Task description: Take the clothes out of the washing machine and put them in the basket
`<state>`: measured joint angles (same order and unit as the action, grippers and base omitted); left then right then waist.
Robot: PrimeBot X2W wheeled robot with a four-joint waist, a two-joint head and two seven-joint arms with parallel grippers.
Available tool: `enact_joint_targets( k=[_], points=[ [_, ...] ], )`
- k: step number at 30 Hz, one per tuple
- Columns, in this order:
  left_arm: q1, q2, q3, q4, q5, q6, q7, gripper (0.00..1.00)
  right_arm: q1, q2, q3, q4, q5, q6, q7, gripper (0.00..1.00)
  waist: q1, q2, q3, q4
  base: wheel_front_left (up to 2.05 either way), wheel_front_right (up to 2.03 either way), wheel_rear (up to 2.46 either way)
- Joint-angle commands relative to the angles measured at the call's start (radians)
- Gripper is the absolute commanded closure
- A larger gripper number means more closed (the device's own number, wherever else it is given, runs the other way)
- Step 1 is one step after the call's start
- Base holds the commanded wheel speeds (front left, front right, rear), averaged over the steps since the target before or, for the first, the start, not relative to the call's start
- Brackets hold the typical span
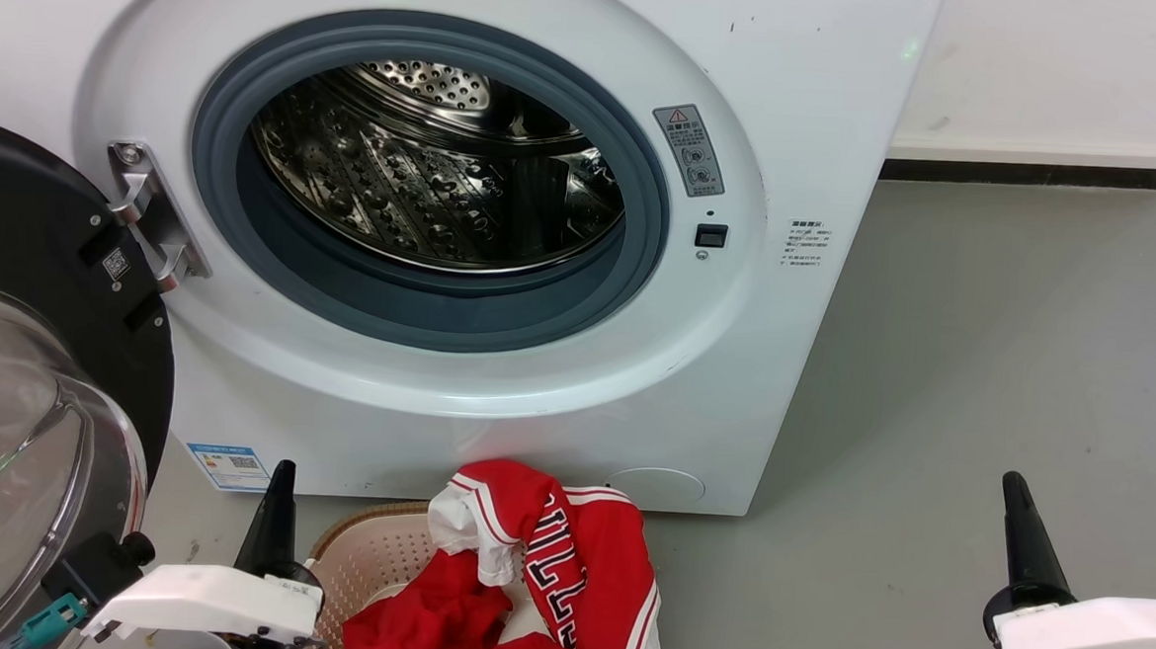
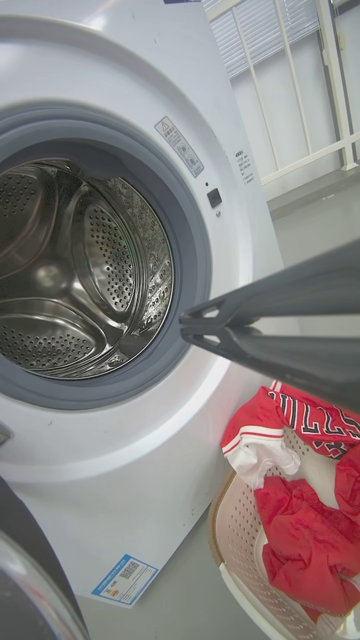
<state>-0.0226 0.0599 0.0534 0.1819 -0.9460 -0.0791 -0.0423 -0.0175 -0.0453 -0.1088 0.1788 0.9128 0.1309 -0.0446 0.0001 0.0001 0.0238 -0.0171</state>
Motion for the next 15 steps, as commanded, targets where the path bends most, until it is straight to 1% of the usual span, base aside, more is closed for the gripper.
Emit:
enact_joint_targets(
  k=[1, 15],
  points=[
    [-0.021, 0.002, 0.006, -0.006, -0.025, -0.005, 0.005, 1.0, -0.022, -0.004, -0.001, -0.004, 0.029, 0.0, 0.005, 1.0, 0.0, -0.0001, 0.0, 0.0, 0.0, 0.0, 0.0],
    [-0.04, -0.001, 0.021, 0.012, -0.187, -0.019, 0.044, 1.0, -0.041, -0.005, -0.002, 0.014, 0.198, 0.0, 0.044, 1.0, -0.0001, -0.0001, -0.004, 0.004, 0.0, 0.0, 0.0]
  ],
)
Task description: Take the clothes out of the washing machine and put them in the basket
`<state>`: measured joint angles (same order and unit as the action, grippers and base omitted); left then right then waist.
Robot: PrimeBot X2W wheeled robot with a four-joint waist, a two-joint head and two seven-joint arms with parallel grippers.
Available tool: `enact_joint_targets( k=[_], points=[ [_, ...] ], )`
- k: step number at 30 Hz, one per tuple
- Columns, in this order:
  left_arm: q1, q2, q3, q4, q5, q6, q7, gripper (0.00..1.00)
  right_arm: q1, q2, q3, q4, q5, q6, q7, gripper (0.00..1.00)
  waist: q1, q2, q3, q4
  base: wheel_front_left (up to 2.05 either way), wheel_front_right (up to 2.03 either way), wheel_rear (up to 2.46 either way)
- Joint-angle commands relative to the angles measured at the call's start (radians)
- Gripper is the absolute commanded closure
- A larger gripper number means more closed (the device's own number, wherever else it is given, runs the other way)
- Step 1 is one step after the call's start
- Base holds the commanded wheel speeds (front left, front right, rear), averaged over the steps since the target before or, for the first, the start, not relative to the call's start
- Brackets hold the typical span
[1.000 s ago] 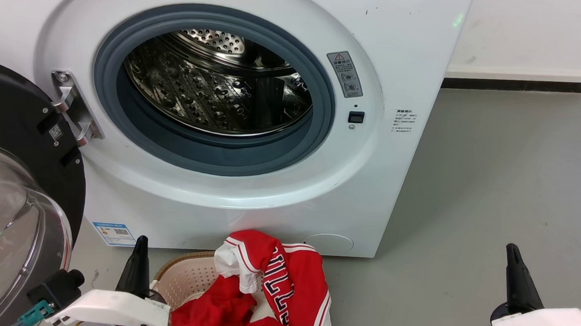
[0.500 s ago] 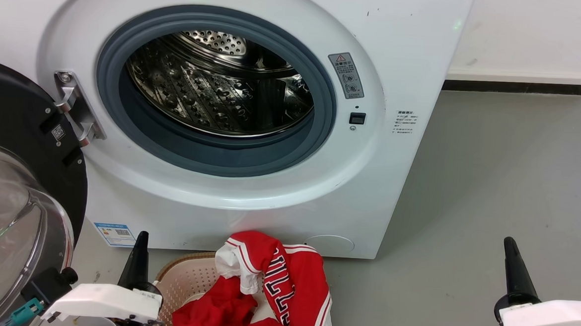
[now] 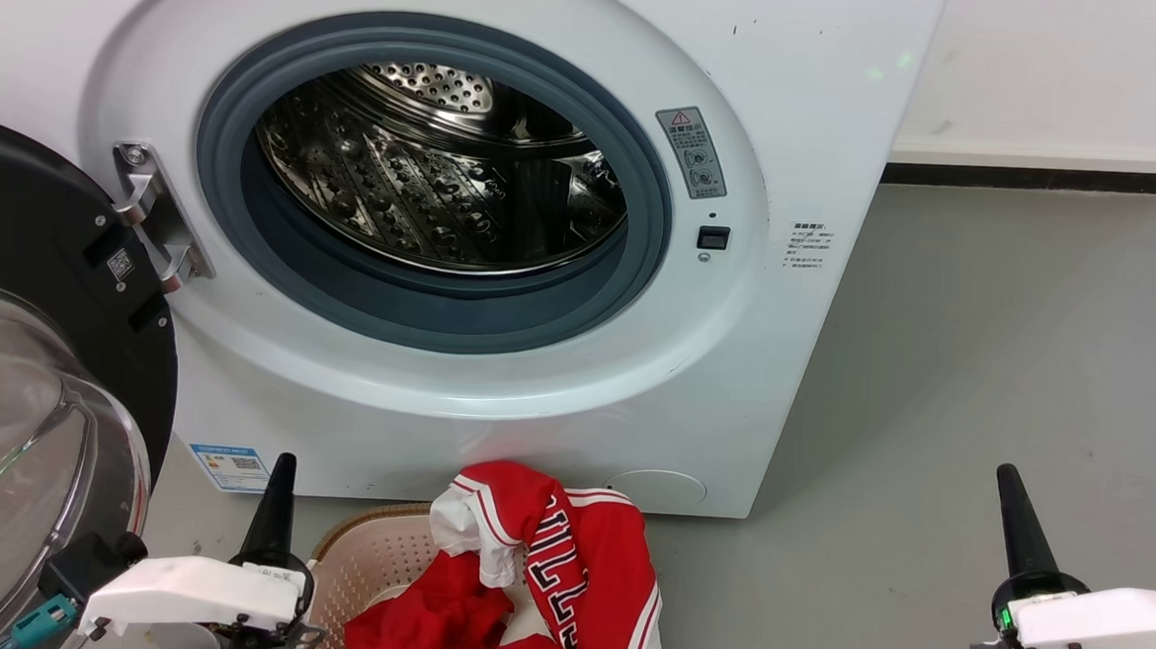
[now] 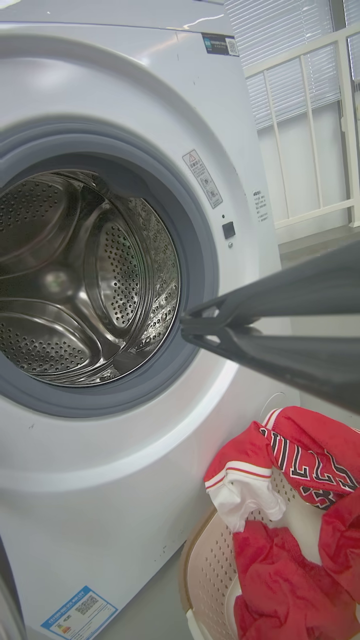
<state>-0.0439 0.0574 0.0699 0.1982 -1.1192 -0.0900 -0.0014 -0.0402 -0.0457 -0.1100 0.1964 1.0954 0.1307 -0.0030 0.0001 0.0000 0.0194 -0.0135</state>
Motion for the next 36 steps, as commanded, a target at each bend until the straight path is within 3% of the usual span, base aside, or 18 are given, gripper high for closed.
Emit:
enact_joint_targets(
  k=[1, 36],
  points=[
    [-0.019, 0.001, 0.005, -0.004, -0.025, -0.008, 0.006, 1.0, -0.02, -0.005, -0.001, -0.003, 0.027, 0.0, 0.005, 1.0, -0.0001, 0.0, 0.0, 0.0, 0.0, 0.0, 0.0],
    [-0.053, -0.005, 0.033, 0.032, -0.341, -0.033, 0.082, 1.0, -0.058, -0.006, -0.003, 0.033, 0.359, 0.0, 0.084, 1.0, -0.0001, 0.0, -0.01, 0.008, 0.0, 0.0, 0.0]
  ],
)
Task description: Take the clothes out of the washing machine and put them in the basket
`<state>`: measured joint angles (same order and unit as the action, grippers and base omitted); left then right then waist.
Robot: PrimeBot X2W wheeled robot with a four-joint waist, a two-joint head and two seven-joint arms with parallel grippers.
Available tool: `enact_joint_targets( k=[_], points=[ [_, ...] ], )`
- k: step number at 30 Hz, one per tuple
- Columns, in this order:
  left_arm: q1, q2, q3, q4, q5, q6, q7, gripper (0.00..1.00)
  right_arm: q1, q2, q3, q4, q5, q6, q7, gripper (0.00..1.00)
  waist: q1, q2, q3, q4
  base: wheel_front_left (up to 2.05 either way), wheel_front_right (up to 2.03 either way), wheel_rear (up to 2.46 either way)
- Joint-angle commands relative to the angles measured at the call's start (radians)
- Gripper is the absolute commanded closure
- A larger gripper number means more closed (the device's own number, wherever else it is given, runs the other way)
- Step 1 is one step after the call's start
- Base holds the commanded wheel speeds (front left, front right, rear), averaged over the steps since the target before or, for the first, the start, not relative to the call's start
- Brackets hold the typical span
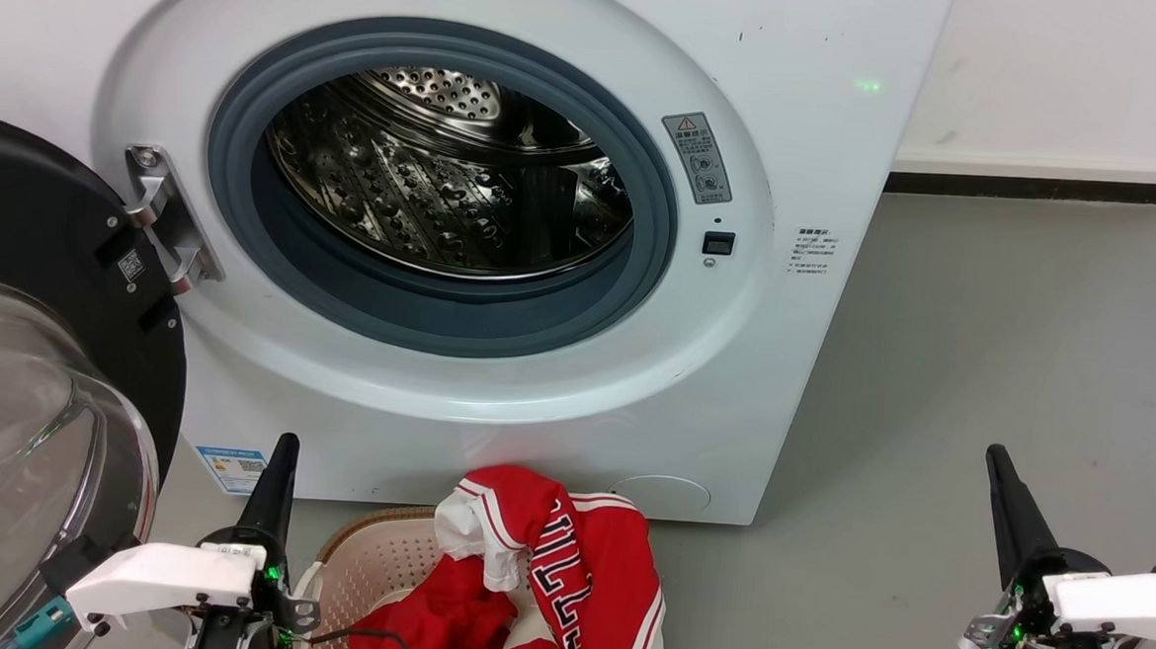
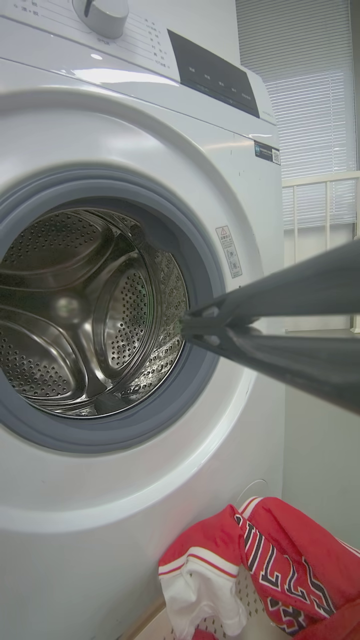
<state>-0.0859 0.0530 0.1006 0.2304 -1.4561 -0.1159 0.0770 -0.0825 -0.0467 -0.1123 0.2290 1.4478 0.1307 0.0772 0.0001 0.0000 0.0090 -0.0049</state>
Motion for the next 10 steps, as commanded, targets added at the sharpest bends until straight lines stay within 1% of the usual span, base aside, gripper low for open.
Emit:
enact_joint_targets(
  k=[1, 10],
  points=[
    [-0.013, -0.001, 0.003, 0.001, -0.013, -0.008, 0.006, 1.0, -0.016, -0.005, -0.001, 0.002, 0.016, 0.0, 0.004, 1.0, -0.0001, 0.0, 0.0, 0.0, 0.0, 0.0, 0.0],
    [-0.022, -0.002, 0.01, 0.009, -0.083, -0.012, 0.023, 1.0, -0.027, -0.006, -0.001, 0.01, 0.089, 0.0, 0.022, 1.0, -0.0001, 0.0, -0.003, 0.002, 0.0, 0.0, 0.0]
  ],
)
